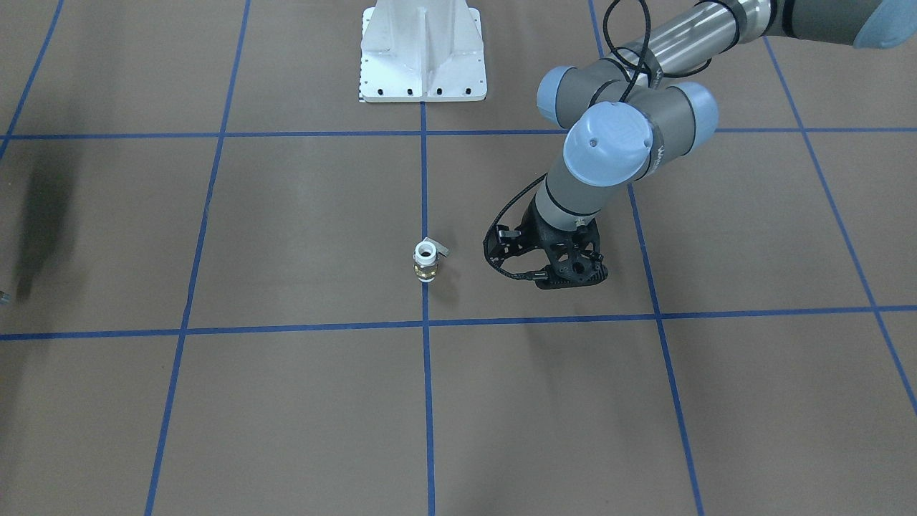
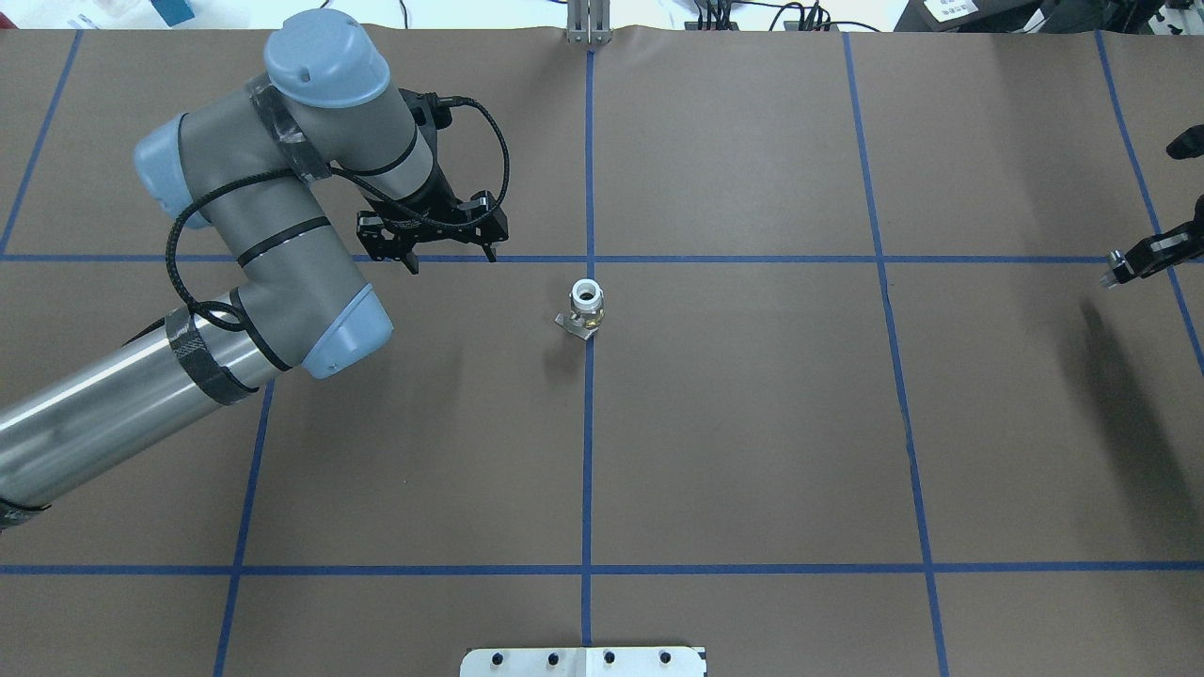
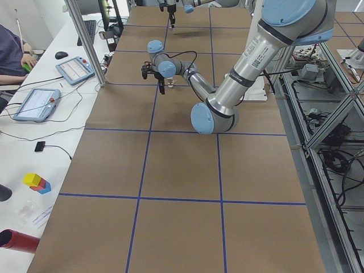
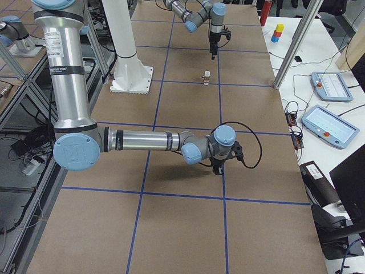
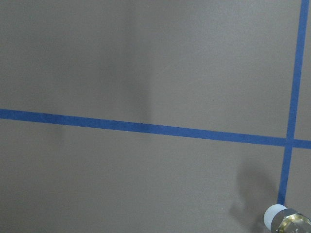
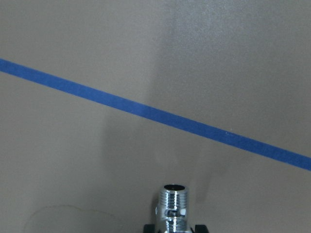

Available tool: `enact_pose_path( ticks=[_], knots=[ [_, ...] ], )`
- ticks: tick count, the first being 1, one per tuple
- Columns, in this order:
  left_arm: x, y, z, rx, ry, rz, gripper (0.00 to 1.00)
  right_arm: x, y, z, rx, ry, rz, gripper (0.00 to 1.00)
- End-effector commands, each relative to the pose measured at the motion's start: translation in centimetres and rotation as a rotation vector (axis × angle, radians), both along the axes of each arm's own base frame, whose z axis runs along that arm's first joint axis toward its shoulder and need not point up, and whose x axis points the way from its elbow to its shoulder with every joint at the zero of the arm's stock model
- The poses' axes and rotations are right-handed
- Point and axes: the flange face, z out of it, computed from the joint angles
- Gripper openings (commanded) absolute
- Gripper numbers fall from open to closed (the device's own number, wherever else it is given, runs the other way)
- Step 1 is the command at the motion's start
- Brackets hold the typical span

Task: Assemble PPR valve and pipe with both arms
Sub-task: 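Lift the chrome fitting and carry it above the standing valve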

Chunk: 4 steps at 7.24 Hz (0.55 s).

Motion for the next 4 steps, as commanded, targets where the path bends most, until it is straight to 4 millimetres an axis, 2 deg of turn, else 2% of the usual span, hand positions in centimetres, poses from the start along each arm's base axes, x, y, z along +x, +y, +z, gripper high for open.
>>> enact_pose_path(
  ticks=[1, 2, 3, 4],
  knots=[
    [-1.6, 0.3, 1.5, 0.018, 0.0, 0.004, 1.0, 1.1, -4.1, -9.5, -0.048, -0.031, 0.031, 0.0],
    [-4.6, 0.9, 3.1, 0.102, -0.003, 0.041, 1.0, -0.3, -7.2, -15.6, -0.074, -0.015, 0.032, 0.0],
    [-8.7, 1.2, 5.6, 0.172, -0.016, 0.062, 1.0, -3.2, -9.2, -21.5, -0.108, 0.004, 0.024, 0.0],
    [-12.4, 0.4, 8.5, 0.208, -0.041, 0.069, 1.0, -7.1, -9.3, -26.9, -0.152, 0.007, 0.061, 0.0]
  ],
)
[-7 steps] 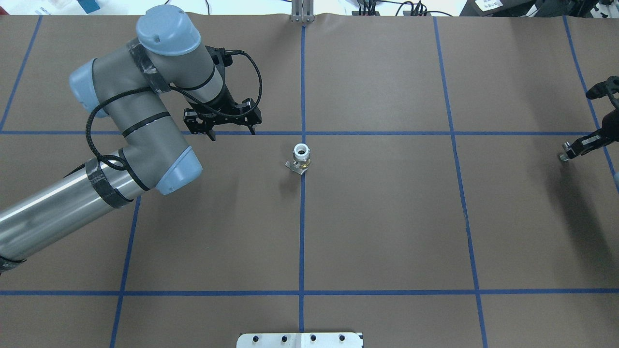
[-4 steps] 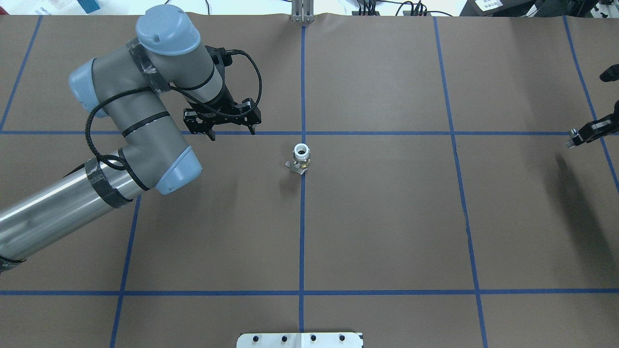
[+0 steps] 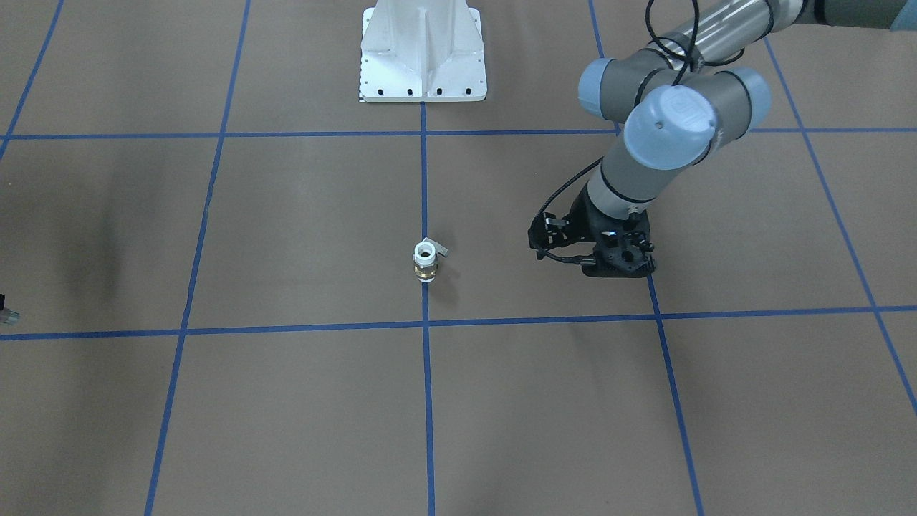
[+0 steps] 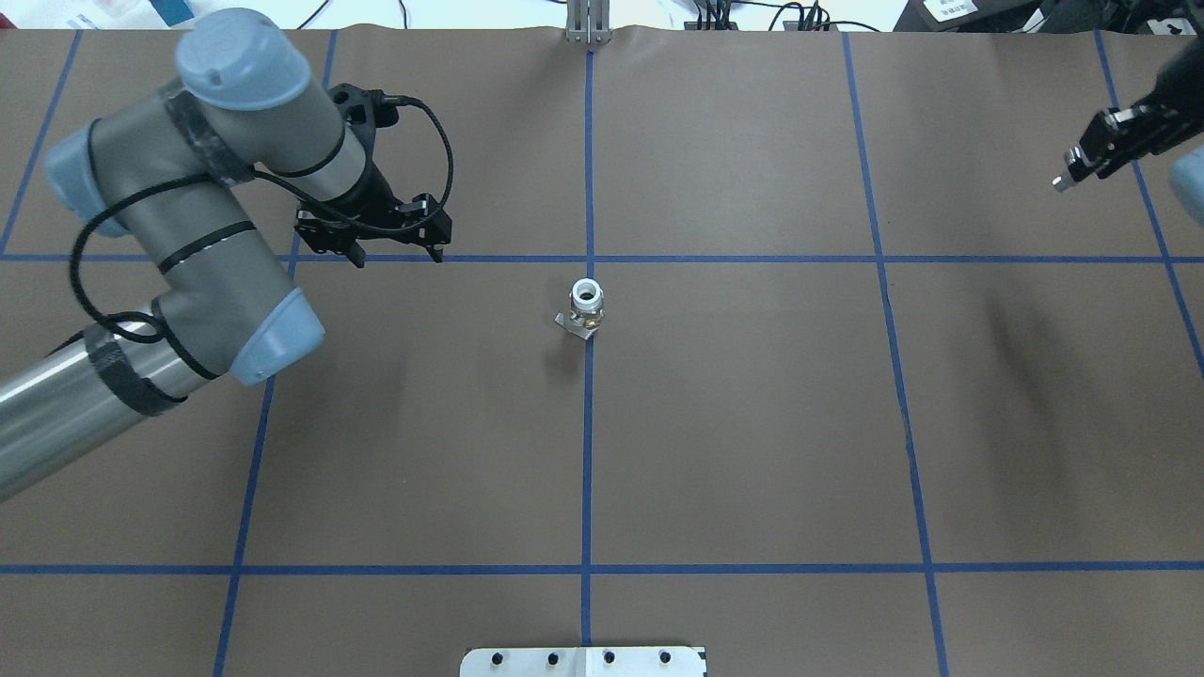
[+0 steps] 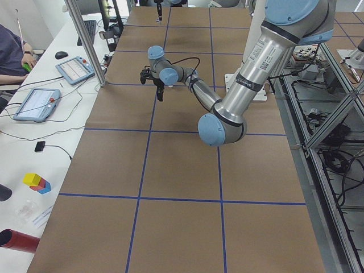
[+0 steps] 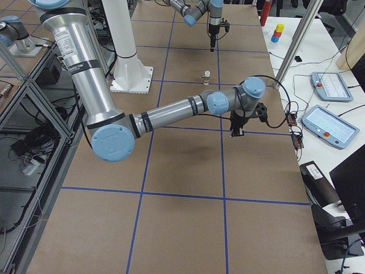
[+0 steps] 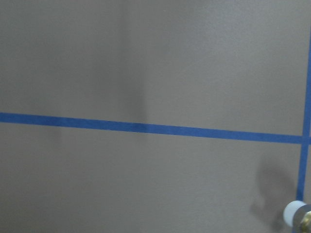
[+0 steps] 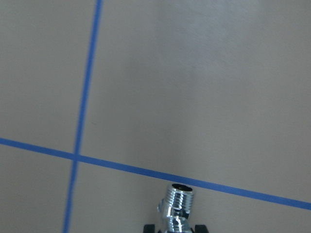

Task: Assemble PPR valve and pipe with both arms
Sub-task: 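Lift the chrome fitting and carry it above the standing valve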

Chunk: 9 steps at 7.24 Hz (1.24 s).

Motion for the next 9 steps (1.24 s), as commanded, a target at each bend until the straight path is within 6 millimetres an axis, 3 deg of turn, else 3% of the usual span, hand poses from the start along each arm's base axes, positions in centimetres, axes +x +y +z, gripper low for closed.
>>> enact_pose_path(
  ticks=[1, 2, 3, 4, 5, 6, 7, 9],
  knots=[
    [-7.2, -1.0, 5.8, 0.091, -0.054, 0.033, 1.0, -8.5, -0.7, -11.7, -0.102, 0.011, 0.082, 0.0],
    [-10.0, -1.6, 7.9, 0.104, -0.064, 0.048, 1.0, -14.5, 0.5, -16.1, -0.151, 0.027, 0.127, 0.0],
    [-12.4, -1.9, 9.0, 0.084, -0.025, 0.074, 1.0, -22.1, 3.0, -21.0, -0.184, 0.048, 0.16, 0.0],
    [-14.0, -2.3, 9.3, 0.063, -0.002, 0.066, 1.0, -28.1, 5.9, -25.4, -0.21, 0.049, 0.179, 0.0],
    [-14.7, -1.9, 10.8, 0.044, -0.007, 0.065, 1.0, -32.9, 7.8, -29.6, -0.222, 0.049, 0.19, 0.0],
    [-15.1, -1.5, 12.5, 0.057, -0.022, 0.085, 1.0, -36.6, 9.3, -32.9, -0.222, 0.051, 0.193, 0.0],
    [-14.9, -1.8, 13.3, 0.038, -0.032, 0.079, 1.0, -39.0, 9.8, -34.8, -0.215, 0.063, 0.188, 0.0],
    [-14.8, -2.0, 14.1, 0.027, -0.04, 0.083, 1.0, -40.7, 9.8, -34.1, -0.215, 0.092, 0.184, 0.0]
  ],
)
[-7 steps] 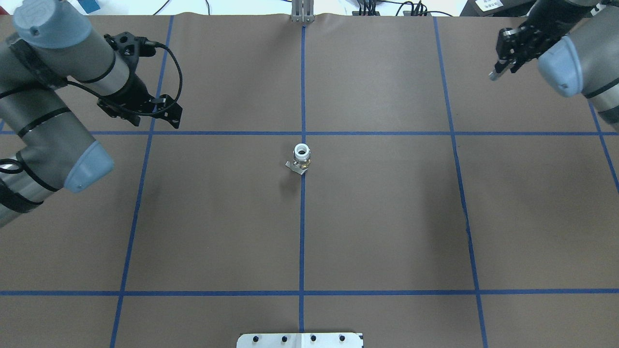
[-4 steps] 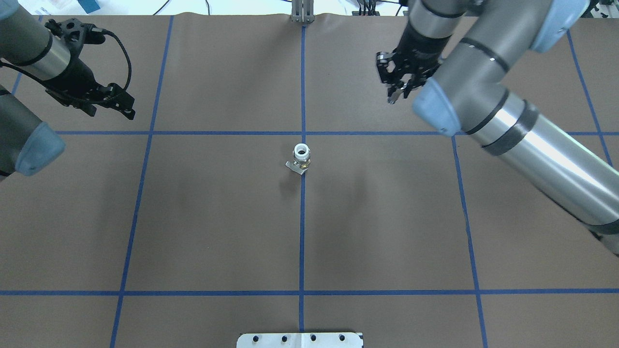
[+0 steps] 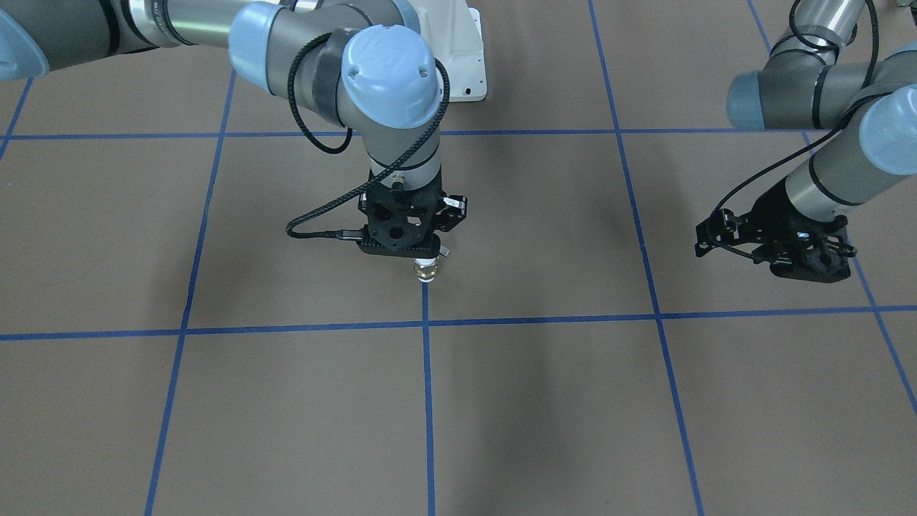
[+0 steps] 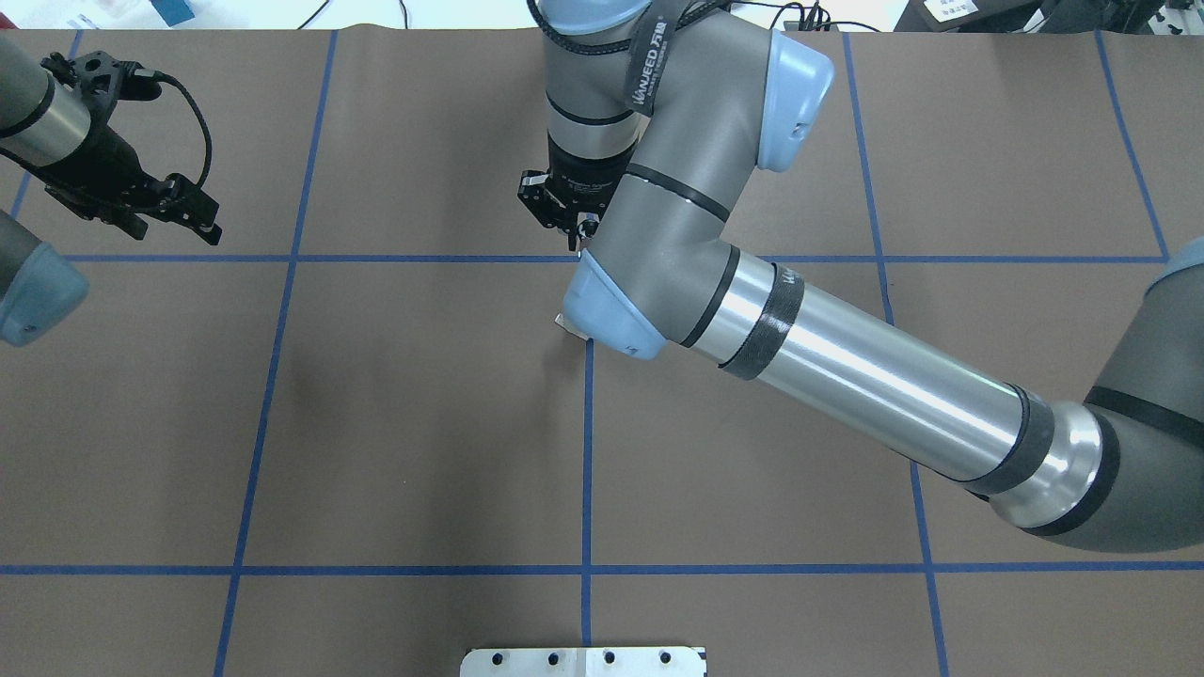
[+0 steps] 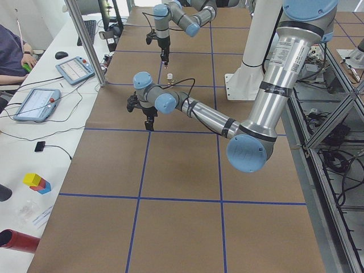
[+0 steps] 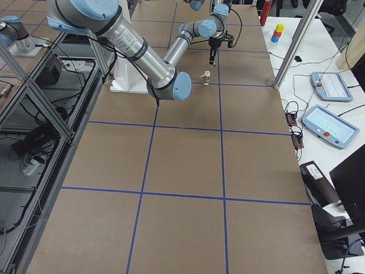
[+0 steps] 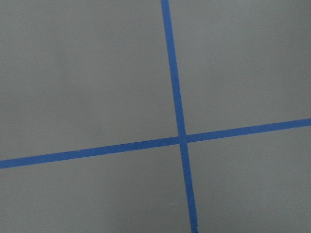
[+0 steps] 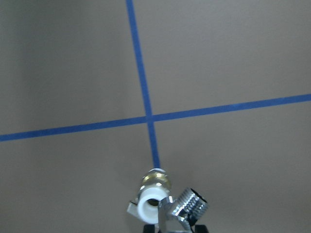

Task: Assemble PPR valve and pipe with both arms
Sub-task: 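Lower the chrome fitting onto the valve top and press it in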

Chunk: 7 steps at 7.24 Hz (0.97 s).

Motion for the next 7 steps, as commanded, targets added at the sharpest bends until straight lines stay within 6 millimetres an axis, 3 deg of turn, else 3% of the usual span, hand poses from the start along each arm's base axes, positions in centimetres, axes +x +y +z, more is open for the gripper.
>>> enact_pose_path(
  ticks=[1, 7],
  knots=[
    [0.0, -0.1, 0.5, -0.006, -0.005, 0.001, 1.0, -1.3, 0.3, 0.1, 0.0, 0.017, -0.003, 0.0],
    [0.0, -0.1, 0.3, 0.0, -0.003, 0.004, 1.0, -2.7, 0.6, 1.7, -0.012, 0.038, -0.024, 0.0]
  ],
)
